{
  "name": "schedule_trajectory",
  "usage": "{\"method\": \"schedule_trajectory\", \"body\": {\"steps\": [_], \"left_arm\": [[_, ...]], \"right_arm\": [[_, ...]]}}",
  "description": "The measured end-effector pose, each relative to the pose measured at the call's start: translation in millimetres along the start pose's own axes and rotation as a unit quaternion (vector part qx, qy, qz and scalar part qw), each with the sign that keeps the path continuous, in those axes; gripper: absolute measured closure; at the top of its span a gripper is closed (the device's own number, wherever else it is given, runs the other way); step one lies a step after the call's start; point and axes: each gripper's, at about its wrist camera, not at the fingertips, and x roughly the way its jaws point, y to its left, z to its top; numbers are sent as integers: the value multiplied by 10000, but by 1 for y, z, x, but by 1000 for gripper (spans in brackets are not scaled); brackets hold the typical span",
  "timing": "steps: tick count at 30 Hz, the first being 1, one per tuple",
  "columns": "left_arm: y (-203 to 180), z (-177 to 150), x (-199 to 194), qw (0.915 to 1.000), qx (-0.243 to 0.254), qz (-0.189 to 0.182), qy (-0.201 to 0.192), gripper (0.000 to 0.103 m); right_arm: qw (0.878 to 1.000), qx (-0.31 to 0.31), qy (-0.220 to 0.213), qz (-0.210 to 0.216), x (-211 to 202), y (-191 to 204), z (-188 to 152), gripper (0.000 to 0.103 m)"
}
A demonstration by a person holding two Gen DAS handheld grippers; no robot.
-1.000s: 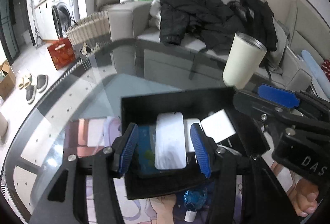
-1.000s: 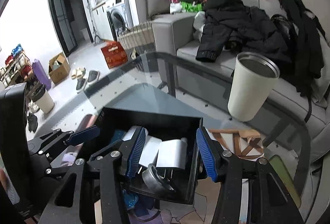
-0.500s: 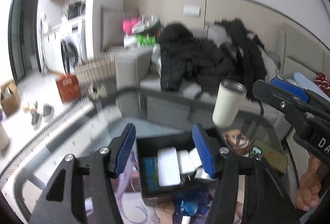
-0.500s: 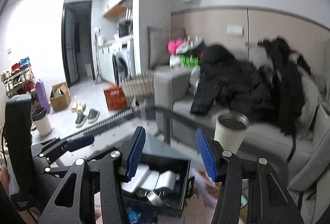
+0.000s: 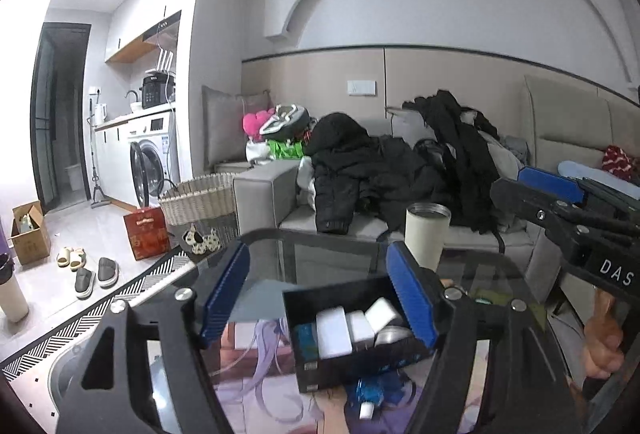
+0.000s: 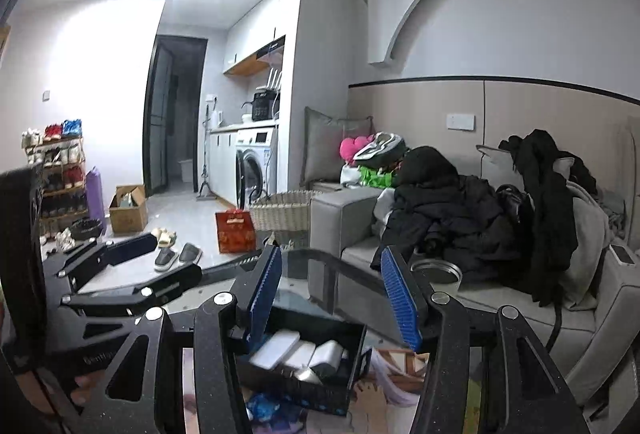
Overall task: Organize rigid objects
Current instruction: 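Grasp the red-capped glue bottle with the left tool while the right tool moves toward the blue bottle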
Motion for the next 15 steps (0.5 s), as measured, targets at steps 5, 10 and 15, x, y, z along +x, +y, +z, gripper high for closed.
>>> {"method": "schedule_trajectory", "body": {"steps": [5, 10, 15], "left_arm": [[-2, -15, -4, 9996, 144, -78, 240, 30], [-4, -34, 10, 9948, 126, -264, 978, 30], [-11, -55, 26, 9822, 148, -544, 1790, 30]], "right_arm": [[9989, 20, 444, 161, 4, -1, -18, 50], [9933, 52, 1092, 377, 20, 1, -34, 50], [9764, 105, 2096, 507, 55, -2, -57, 50]]}}
